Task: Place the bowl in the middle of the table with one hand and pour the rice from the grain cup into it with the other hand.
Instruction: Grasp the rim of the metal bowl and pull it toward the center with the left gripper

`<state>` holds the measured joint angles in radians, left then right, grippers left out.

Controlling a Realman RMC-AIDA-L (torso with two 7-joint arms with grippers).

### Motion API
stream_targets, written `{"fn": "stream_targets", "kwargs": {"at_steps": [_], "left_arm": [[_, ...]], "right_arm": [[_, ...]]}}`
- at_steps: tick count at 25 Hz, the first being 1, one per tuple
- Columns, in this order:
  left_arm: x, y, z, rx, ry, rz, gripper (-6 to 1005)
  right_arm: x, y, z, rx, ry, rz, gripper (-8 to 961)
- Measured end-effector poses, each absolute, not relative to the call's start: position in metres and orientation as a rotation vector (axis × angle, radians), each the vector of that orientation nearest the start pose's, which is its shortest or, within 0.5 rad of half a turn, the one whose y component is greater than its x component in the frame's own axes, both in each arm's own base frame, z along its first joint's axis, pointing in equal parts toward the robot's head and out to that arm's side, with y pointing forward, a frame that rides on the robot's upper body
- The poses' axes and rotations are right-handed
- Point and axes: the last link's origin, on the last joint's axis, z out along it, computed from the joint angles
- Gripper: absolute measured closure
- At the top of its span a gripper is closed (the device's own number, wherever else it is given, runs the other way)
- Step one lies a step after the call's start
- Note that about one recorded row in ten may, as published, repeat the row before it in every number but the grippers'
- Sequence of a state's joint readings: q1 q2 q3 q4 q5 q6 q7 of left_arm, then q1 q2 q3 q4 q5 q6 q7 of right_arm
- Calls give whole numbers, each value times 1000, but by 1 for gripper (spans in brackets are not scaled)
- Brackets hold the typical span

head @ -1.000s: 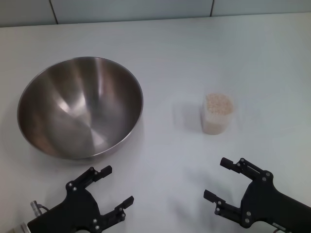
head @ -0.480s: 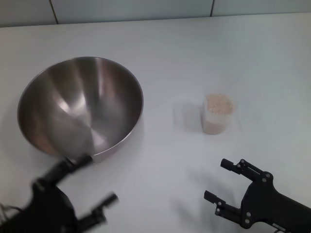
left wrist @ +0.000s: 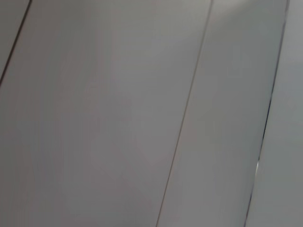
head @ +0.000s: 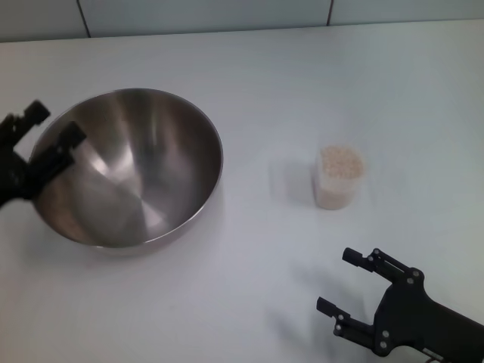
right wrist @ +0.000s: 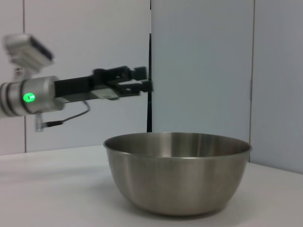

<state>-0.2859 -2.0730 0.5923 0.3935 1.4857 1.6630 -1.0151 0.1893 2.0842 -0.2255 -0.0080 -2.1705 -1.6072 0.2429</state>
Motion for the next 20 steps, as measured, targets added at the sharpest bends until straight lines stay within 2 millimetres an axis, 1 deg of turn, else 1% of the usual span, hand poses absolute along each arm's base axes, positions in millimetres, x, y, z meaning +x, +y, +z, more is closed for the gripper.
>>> {"fn": "stream_targets", "kwargs": {"at_steps": [4, 6, 7, 9, 10, 11, 12, 13, 15, 18, 19, 20], "left_arm": [[-311, 294, 47, -2127, -634, -1076, 199], [-311, 294, 47, -2127, -634, -1076, 198], [-309, 311, 56, -2159, -697, -969, 198], [-309, 311, 56, -2159, -697, -969, 198], [-302, 326, 63, -2215, -746, -788, 198], [-302, 326, 63, -2215, -746, -788, 198], [-289, 332, 68, -2236, -755, -709, 198], [-289, 332, 68, -2236, -755, -709, 199], [-283, 334, 71, -2261, -769, -649, 199], [-283, 334, 71, -2261, -769, -649, 198], [-281, 338, 69, -2315, -853, -435, 198], [-282, 339, 66, -2330, -880, -382, 198]], "right_arm": [[325, 163, -77, -2384, 282, 858, 191], [325, 164, -77, -2384, 281, 859, 191], [325, 164, -77, -2384, 280, 859, 191], [324, 164, -77, -2385, 279, 859, 191], [324, 164, -77, -2385, 278, 860, 191], [324, 164, -77, -2385, 277, 861, 191], [324, 165, -77, -2385, 276, 861, 191], [324, 165, -77, -2385, 275, 862, 191], [324, 165, -77, -2385, 275, 863, 191], [324, 165, -77, -2385, 274, 863, 191], [324, 165, -77, -2385, 273, 863, 191], [324, 165, -76, -2385, 273, 863, 192]]}}
